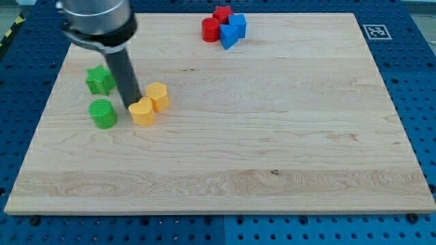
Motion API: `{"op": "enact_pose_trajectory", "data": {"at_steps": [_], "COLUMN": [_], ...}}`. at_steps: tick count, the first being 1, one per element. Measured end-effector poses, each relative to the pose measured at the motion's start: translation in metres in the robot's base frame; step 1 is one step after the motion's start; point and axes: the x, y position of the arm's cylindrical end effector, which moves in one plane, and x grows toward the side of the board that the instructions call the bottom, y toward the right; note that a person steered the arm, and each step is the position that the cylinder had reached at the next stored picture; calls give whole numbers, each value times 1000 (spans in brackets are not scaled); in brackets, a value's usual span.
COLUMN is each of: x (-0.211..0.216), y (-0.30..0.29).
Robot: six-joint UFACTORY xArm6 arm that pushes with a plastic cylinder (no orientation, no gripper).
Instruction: Slide yellow heart towards center
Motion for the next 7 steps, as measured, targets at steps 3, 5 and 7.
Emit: {"op": "enact_pose_trajectory", "data": {"at_steps": [3,5,7], "x": [8,15,107], "y": [89,127,118]}}
